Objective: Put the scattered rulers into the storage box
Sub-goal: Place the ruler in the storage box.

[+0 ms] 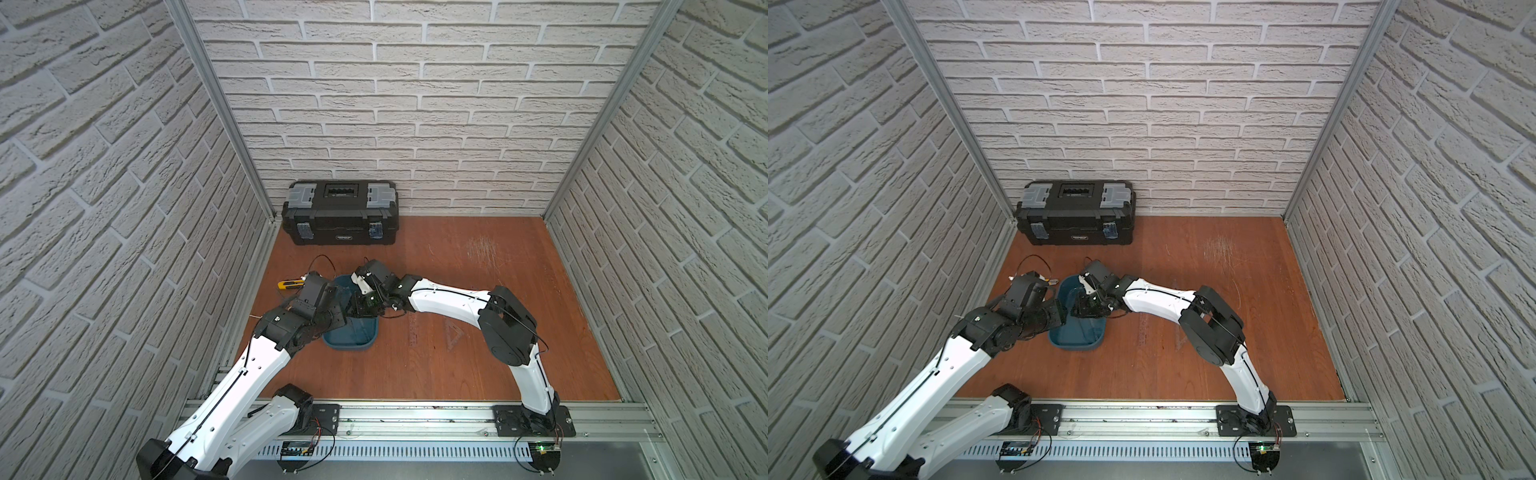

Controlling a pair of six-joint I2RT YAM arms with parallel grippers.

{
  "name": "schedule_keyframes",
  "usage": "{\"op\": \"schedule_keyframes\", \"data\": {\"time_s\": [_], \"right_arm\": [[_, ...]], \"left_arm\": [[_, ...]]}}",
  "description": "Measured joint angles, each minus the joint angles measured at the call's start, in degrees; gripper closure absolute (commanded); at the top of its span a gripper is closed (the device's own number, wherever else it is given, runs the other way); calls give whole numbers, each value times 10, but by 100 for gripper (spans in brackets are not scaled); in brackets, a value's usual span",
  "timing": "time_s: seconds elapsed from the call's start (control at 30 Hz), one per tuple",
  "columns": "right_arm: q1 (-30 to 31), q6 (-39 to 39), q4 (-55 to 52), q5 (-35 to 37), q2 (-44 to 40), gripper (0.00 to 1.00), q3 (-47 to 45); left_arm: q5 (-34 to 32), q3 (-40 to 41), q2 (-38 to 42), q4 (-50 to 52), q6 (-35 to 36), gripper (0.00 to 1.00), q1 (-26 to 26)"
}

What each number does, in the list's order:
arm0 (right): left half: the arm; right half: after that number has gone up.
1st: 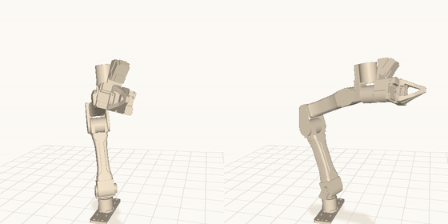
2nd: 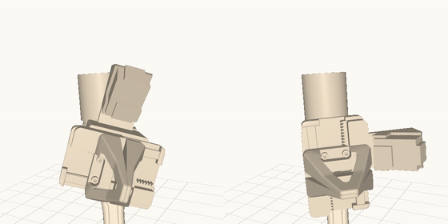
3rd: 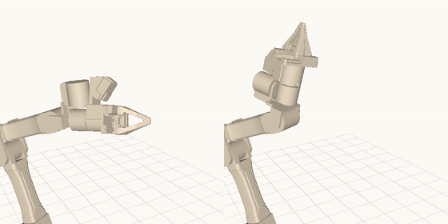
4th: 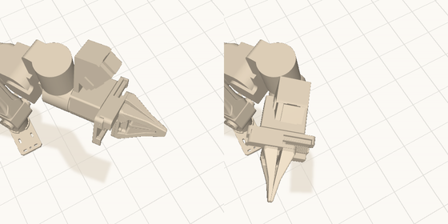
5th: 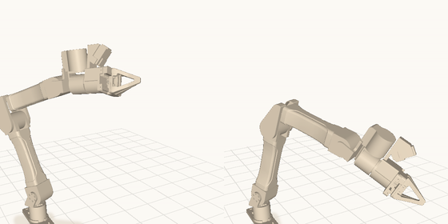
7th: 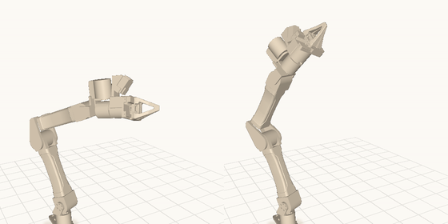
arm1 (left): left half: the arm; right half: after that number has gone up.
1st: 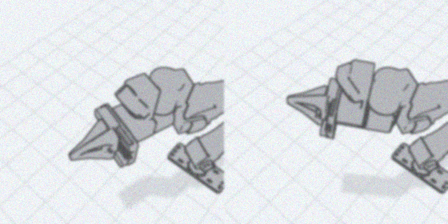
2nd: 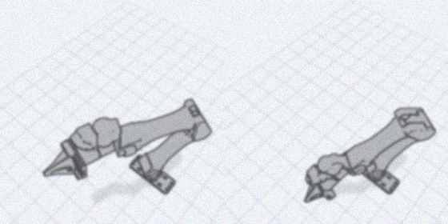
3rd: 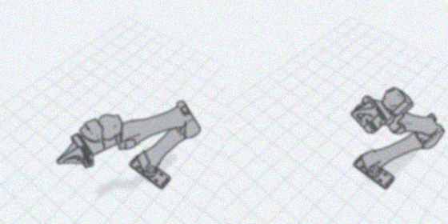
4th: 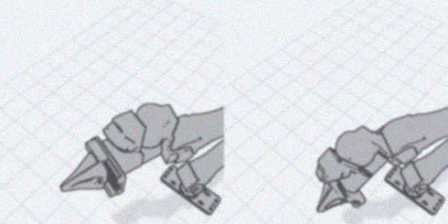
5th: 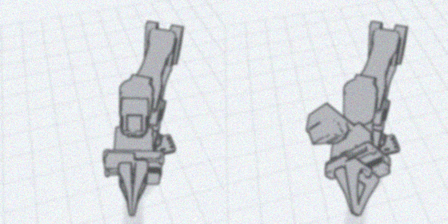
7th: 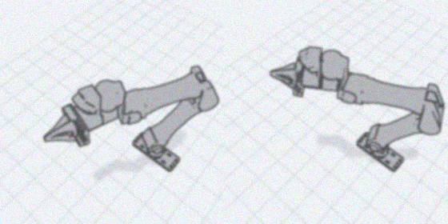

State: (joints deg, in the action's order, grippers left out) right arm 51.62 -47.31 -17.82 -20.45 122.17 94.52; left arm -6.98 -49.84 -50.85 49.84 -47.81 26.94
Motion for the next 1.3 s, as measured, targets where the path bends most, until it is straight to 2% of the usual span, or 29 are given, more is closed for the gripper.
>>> {"op": "schedule_keyframes", "data": {"time_s": [0.07,0.33,0.6,0.8,1.3], "right_arm": [[0,6,-5,7,0,49,0],[1,32,-30,39,-19,44,0],[-3,64,-49,83,-115,38,-33],[-23,83,-49,113,-201,37,-116],[-168,88,-68,159,-387,41,-347]], "left_arm": [[0,0,-1,-3,0,46,-1],[4,0,-13,-5,2,46,-3],[7,-5,-30,-6,4,48,-3],[10,-27,-77,-14,9,49,10],[11,-106,-272,-95,15,50,128]]}}
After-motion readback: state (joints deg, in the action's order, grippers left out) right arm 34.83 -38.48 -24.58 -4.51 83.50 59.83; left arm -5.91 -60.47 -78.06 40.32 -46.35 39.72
